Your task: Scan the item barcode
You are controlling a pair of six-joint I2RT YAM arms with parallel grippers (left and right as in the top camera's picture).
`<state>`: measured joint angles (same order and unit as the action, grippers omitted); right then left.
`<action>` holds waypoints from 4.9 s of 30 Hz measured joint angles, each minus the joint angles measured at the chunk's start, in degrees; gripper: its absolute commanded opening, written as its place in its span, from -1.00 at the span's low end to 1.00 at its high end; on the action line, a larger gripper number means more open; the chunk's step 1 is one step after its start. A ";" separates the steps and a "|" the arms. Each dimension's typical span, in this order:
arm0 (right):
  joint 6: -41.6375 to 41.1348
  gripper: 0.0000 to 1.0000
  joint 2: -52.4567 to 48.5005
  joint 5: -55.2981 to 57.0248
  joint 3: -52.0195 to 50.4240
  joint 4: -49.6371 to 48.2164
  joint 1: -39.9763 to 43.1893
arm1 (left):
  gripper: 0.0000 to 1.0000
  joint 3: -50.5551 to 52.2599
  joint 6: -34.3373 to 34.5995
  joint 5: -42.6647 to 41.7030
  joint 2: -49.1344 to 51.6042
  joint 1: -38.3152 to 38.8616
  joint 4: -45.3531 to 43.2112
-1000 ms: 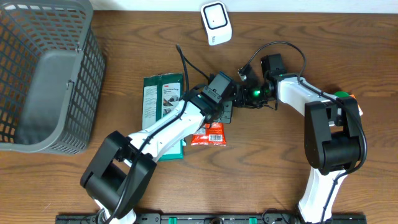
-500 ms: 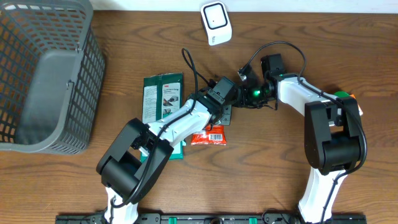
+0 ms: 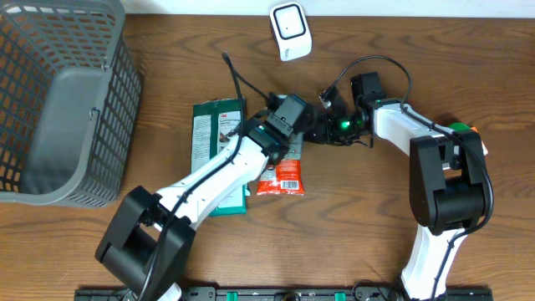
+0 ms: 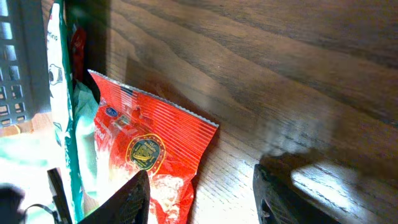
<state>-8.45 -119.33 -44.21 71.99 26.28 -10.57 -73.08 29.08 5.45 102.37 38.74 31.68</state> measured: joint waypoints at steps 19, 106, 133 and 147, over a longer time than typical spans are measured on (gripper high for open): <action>0.00 0.06 0.00 -0.83 0.00 0.52 0.00 | -0.74 3.80 3.78 -0.92 4.81 -3.32 2.19; 4.07 0.14 8.26 -0.37 -10.08 8.70 4.00 | -0.73 1.62 0.42 -19.82 8.17 -1.62 1.92; -10.56 -0.07 8.87 -7.65 -22.25 -20.20 -2.38 | -0.72 2.67 -1.09 -17.29 8.17 -1.62 1.33; -7.50 -0.63 8.90 -6.88 -22.36 -25.24 -2.43 | -0.72 2.67 -2.14 -16.15 7.23 -1.62 2.01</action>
<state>-15.94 -110.43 -51.09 49.63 1.04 -12.99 -70.41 26.94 -10.70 109.60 37.12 33.69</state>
